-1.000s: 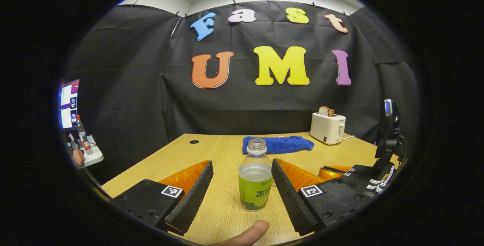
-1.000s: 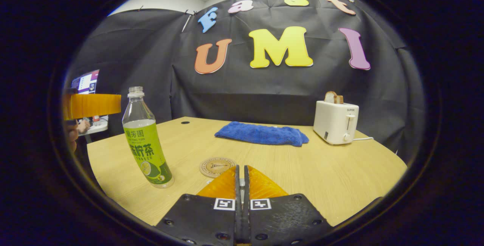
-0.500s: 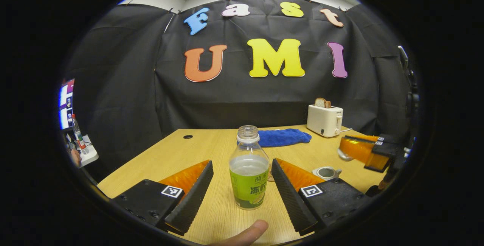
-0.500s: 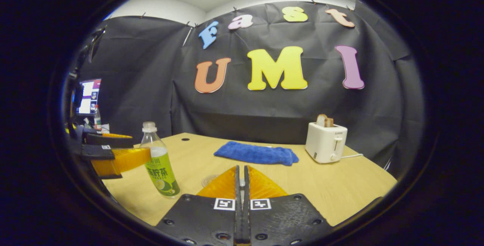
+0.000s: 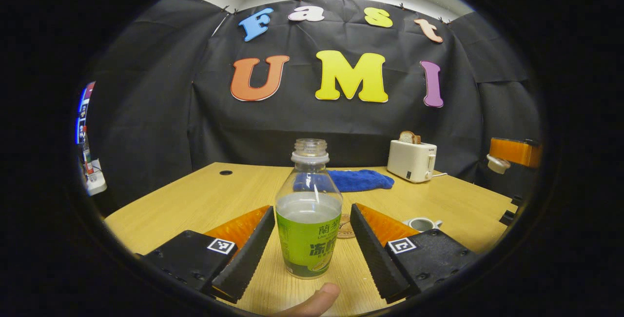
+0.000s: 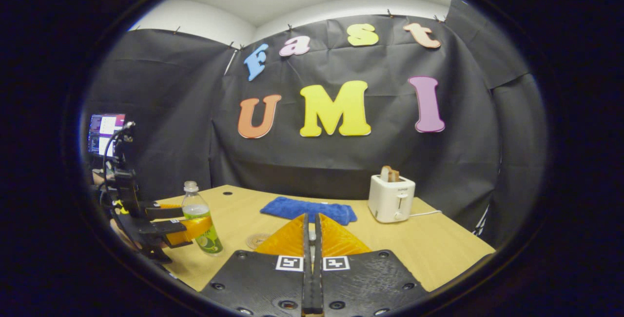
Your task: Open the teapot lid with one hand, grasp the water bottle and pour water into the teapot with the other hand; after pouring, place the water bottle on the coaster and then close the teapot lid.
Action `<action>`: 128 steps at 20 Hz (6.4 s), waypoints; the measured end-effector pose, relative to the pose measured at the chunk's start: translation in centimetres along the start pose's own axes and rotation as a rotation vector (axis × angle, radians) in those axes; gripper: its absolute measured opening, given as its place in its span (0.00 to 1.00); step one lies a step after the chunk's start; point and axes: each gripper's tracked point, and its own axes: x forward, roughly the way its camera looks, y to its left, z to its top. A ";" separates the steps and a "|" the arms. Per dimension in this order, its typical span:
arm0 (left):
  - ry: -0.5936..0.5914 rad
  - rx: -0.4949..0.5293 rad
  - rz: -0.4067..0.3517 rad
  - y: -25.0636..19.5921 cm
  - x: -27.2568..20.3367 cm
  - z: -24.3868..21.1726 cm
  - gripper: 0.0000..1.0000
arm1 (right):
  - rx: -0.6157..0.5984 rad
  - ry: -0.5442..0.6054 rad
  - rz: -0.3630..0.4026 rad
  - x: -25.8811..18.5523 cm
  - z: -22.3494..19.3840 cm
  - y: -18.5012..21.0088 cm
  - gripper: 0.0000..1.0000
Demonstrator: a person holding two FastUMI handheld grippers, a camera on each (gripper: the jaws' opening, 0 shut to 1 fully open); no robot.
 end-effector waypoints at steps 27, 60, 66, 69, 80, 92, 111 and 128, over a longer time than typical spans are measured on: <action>0.020 0.364 0.141 1.0 -2.1 3.6 0.76 | 0.004 0.045 -0.086 0.3 -0.7 -4.1 0.00; 0.360 1.664 0.041 -2.6 1.7 -0.7 0.77 | -0.024 0.057 -0.156 -0.8 -0.3 -9.3 0.00; 0.358 1.817 0.085 -3.8 1.9 1.2 0.72 | -0.020 0.065 -0.175 -1.0 -0.3 -10.3 0.00; 0.343 1.903 0.103 -4.7 2.0 2.0 0.75 | -0.023 0.056 -0.171 -1.3 0.2 -10.2 0.01; 0.353 2.036 0.117 -6.0 2.3 2.5 0.72 | -0.020 0.047 -0.183 -1.9 0.8 -11.2 0.00; 0.316 2.161 0.115 -7.8 2.7 2.6 0.74 | -0.028 0.055 -0.184 -1.8 0.6 -11.3 0.00; 0.341 2.205 0.117 -7.8 2.5 2.2 0.75 | -0.039 0.064 -0.191 -1.9 0.5 -11.8 0.00; 0.247 1.888 0.131 -8.5 2.5 4.4 0.75 | -0.037 0.064 -0.193 -2.0 0.6 -11.8 0.00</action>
